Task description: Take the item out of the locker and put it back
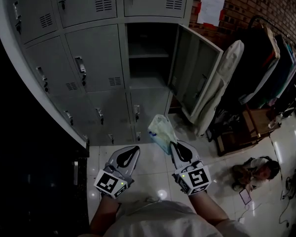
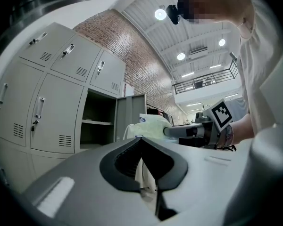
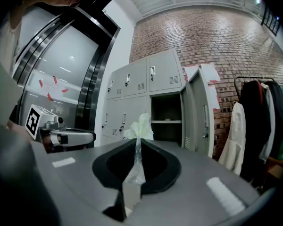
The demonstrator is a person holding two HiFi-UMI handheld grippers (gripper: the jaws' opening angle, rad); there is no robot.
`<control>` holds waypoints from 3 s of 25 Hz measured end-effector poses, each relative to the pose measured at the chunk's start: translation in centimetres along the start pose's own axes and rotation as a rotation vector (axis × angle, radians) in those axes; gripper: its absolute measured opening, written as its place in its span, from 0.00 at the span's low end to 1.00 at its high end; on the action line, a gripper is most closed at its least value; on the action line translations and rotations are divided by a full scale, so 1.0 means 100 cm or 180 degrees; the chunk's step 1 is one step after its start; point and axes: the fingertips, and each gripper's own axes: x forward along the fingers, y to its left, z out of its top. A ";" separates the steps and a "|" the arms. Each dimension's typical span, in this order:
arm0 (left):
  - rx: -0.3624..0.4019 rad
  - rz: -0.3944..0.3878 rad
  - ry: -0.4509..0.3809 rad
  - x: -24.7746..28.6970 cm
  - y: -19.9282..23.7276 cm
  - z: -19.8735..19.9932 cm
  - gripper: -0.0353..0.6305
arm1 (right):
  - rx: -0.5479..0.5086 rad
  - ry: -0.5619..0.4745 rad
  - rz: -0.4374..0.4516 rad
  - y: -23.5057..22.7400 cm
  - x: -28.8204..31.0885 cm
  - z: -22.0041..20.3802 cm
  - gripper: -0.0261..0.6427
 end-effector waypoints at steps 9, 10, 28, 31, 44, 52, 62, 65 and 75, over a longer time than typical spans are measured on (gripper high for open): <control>0.0065 0.0025 -0.0015 -0.012 0.006 0.007 0.01 | -0.0189 -0.0061 0.0016 0.019 0.003 0.008 0.06; 0.0069 0.0039 -0.0017 -0.012 0.008 0.008 0.01 | -0.0182 -0.0064 0.0026 0.019 0.004 0.008 0.06; 0.0181 0.0167 -0.0023 0.022 0.047 0.001 0.01 | -0.0301 -0.0081 0.0102 -0.010 0.046 -0.002 0.06; 0.0186 0.0121 -0.0017 0.035 0.069 -0.003 0.01 | -0.0250 -0.0080 0.0070 -0.018 0.073 -0.005 0.06; 0.0332 -0.0226 -0.0182 0.113 0.213 0.024 0.01 | -0.0278 -0.0271 -0.0324 -0.062 0.219 0.031 0.06; 0.0452 -0.0395 -0.0128 0.148 0.227 0.022 0.01 | -0.0277 -0.0329 -0.0411 -0.092 0.258 0.045 0.06; 0.0291 -0.0319 -0.0151 0.175 0.251 0.013 0.01 | -0.0590 -0.0523 -0.0685 -0.190 0.385 0.130 0.06; 0.0306 -0.0381 -0.0074 0.181 0.252 0.009 0.01 | -0.0664 -0.0410 -0.0758 -0.210 0.420 0.128 0.06; 0.0191 -0.0171 -0.0074 0.185 0.283 0.006 0.01 | -0.0676 -0.0144 -0.0754 -0.217 0.462 0.091 0.10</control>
